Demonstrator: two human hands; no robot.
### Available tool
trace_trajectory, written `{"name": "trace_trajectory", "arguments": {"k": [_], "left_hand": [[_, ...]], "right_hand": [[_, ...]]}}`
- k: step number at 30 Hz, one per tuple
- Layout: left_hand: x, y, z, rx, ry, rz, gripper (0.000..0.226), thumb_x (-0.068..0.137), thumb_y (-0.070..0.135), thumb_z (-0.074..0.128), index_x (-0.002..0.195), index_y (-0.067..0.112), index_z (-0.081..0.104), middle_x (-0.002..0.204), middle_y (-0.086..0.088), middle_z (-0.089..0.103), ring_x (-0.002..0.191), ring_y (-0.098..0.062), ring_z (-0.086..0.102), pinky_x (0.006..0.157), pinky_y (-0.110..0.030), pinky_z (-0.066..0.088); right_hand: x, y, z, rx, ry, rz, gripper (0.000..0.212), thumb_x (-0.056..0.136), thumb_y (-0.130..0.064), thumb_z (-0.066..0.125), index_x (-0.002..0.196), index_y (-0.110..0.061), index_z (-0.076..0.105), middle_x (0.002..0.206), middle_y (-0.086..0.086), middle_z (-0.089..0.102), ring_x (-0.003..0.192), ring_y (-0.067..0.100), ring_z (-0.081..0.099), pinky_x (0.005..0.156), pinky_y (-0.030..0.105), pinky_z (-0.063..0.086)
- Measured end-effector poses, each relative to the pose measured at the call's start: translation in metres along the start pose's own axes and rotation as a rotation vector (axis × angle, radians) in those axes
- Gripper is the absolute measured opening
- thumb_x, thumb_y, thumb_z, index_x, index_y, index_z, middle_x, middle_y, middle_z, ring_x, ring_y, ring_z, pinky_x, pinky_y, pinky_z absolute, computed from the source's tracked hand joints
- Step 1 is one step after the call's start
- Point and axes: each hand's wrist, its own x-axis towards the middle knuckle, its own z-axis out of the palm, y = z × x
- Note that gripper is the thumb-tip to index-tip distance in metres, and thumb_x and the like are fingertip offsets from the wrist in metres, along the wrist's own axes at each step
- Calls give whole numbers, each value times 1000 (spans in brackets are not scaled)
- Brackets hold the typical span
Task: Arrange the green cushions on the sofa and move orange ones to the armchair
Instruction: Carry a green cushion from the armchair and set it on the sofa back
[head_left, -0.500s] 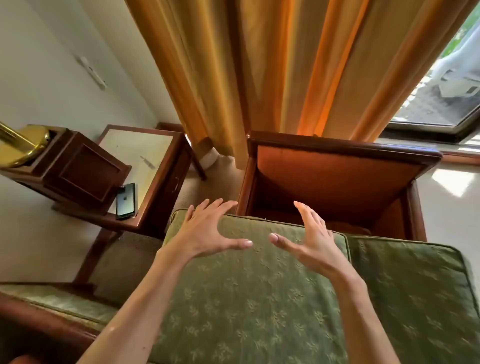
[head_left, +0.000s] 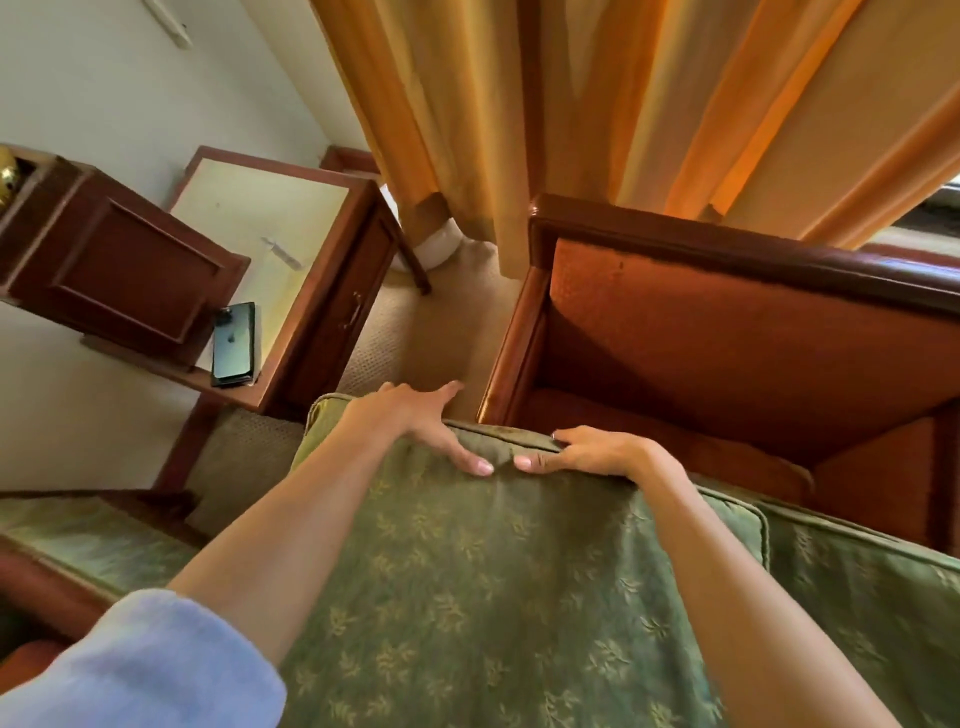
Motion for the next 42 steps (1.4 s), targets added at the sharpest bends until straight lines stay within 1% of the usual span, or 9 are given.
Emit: {"name": "trace_trajectory", "arguments": {"k": [4,7,12,17,21,26,30,34,42], "left_hand": [[-12,10,-17,6,-204,-25,157,31,87,82,154,52,-10,169,-1,7,152,-40,18,115,-62,29],[-39,6,-21,56,-208,23,146,30,86,83,156,47,21,166,2,23,149,-36,27,113,-61,33],[-116,-16,-4,105,86,241,114,42,88,77,138,33,53,143,1,44,134,-29,37,114,-51,29],[-240,-41,0,-152,443,448,75,41,77,87,92,28,61,90,12,65,82,-8,61,74,-31,50],[-291,-48,29,9,811,518,90,40,86,77,107,30,51,105,15,55,96,-10,51,93,-36,41],[-252,-47,61,70,909,527,115,52,84,73,144,27,34,137,2,43,130,-23,38,119,-42,19],[-265,-21,50,193,894,521,122,60,80,73,155,26,19,155,-8,31,145,-32,22,124,-54,8],[-272,15,75,412,954,458,127,68,71,76,158,8,11,160,-13,24,149,-31,19,125,-50,4],[-269,-71,74,46,1020,387,132,47,86,75,153,27,23,151,1,39,142,-22,31,126,-42,3]], "right_hand": [[-22,-6,10,36,4,-54,115,42,-87,77,137,-27,55,134,-4,62,116,18,62,103,38,48],[-49,-15,28,78,136,-151,89,35,-88,79,107,-36,70,101,-12,75,92,10,71,88,39,57],[-123,-45,54,-129,456,-222,83,39,-98,64,88,-31,63,88,-13,69,82,10,64,81,39,54],[-235,-87,71,-213,735,-378,71,47,-89,72,82,-29,62,77,-12,66,72,5,60,70,36,52],[-284,-95,99,-439,959,-417,77,49,-96,60,89,-30,50,87,-15,57,85,9,52,80,34,39],[-258,-82,134,-469,1128,-328,101,52,-96,58,120,-22,52,113,-5,52,110,22,48,97,42,35],[-274,-102,123,-523,982,-280,121,53,-85,69,147,-18,32,134,5,46,127,29,40,111,51,28],[-259,-120,142,-659,1010,-371,88,81,-44,78,147,-8,30,142,8,44,133,30,41,111,47,31],[-288,5,112,-509,1026,-287,119,45,-78,76,141,-25,32,138,-5,45,131,20,38,115,39,24]]}}
